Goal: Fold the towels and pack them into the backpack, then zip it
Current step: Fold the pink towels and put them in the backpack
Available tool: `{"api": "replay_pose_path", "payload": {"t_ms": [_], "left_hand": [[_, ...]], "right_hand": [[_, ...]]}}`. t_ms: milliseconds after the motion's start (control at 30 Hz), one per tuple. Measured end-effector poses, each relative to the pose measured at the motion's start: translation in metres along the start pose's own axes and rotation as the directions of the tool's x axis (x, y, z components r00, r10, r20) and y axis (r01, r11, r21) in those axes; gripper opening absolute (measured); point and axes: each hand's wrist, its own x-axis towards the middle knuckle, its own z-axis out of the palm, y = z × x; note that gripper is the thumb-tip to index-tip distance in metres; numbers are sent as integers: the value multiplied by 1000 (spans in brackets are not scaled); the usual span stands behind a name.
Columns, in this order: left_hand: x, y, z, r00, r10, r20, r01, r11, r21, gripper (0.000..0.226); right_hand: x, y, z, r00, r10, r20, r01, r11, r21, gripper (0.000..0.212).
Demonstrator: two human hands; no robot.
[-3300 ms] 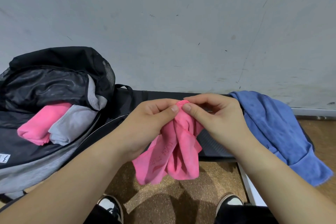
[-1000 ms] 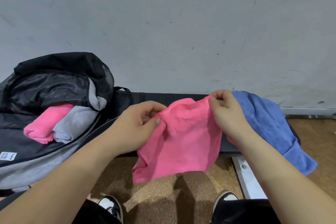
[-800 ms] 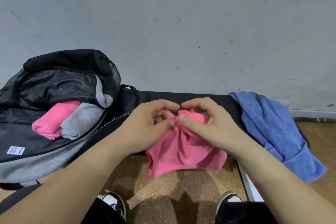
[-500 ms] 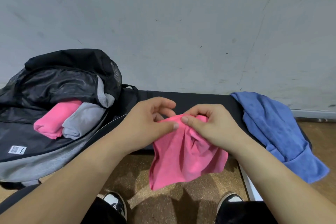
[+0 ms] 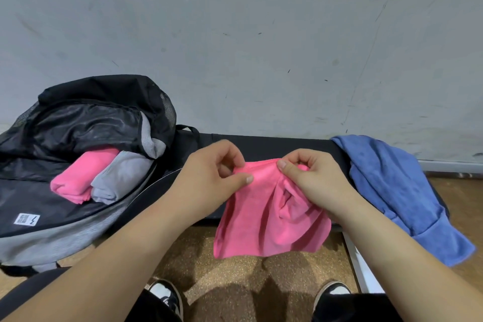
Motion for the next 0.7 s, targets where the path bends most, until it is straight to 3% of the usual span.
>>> {"api": "replay_pose_path", "payload": {"t_ms": [233,500,700], "left_hand": [[-1,-3,4,1000,3,14,-6,985,170,16],[0,1,4,998,63,-25,-61,994,95,15],[1,-5,3,995,77,-57,-65,981,185,20]], "right_hand": [[0,1,-1,1000,5,15,-5,1000,9,14],[1,-1,-1,999,-33,35,34,999,-23,10],[0,-1,-3,998,-31,57,31,999,-8,7]]}}
